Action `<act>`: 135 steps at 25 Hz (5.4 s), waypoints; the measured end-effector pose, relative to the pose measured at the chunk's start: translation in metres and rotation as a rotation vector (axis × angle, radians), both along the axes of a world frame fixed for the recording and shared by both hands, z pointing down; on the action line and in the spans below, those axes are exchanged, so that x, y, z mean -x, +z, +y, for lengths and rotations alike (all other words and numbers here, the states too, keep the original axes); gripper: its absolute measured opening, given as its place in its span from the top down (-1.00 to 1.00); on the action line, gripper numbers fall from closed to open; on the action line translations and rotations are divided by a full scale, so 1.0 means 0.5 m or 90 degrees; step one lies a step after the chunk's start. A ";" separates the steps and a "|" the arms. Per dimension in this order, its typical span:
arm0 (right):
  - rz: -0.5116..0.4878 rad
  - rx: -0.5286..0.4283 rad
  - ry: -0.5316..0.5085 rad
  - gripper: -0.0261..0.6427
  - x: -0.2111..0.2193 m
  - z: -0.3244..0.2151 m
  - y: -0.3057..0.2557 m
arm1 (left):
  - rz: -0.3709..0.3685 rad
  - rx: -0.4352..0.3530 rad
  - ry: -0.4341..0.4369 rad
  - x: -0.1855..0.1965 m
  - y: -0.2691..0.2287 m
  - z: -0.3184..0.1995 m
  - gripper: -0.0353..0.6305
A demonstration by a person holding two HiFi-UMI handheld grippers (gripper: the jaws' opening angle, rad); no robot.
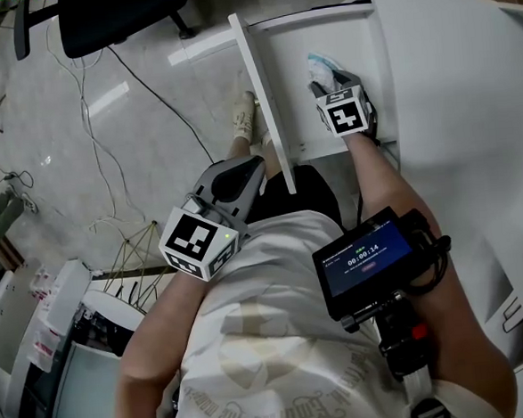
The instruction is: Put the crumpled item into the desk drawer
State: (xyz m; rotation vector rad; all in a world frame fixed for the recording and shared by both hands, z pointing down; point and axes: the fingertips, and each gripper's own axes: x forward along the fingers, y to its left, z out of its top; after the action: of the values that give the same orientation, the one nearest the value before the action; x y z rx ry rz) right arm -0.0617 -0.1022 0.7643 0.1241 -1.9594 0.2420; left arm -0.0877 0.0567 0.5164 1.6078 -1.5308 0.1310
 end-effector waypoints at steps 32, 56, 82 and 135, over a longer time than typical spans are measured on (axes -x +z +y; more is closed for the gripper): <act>-0.039 0.010 0.046 0.15 0.000 -0.018 0.014 | -0.023 -0.016 0.022 -0.001 0.025 -0.017 0.83; -0.113 -0.022 0.168 0.71 -0.026 -0.011 -0.131 | -0.023 -0.071 0.121 0.035 -0.019 -0.063 0.83; -0.212 -0.090 0.238 0.83 -0.031 0.046 -0.375 | -0.021 -0.153 0.243 0.074 -0.112 -0.079 0.83; -0.445 -0.150 0.441 0.85 -0.164 0.170 -0.661 | -0.034 -0.272 0.395 0.014 -0.174 -0.091 0.83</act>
State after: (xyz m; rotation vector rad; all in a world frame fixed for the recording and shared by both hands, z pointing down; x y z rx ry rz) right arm 0.0204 -0.0172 0.4338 0.9924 -2.5720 0.5592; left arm -0.0949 0.0112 0.4294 2.4040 -1.0930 0.1951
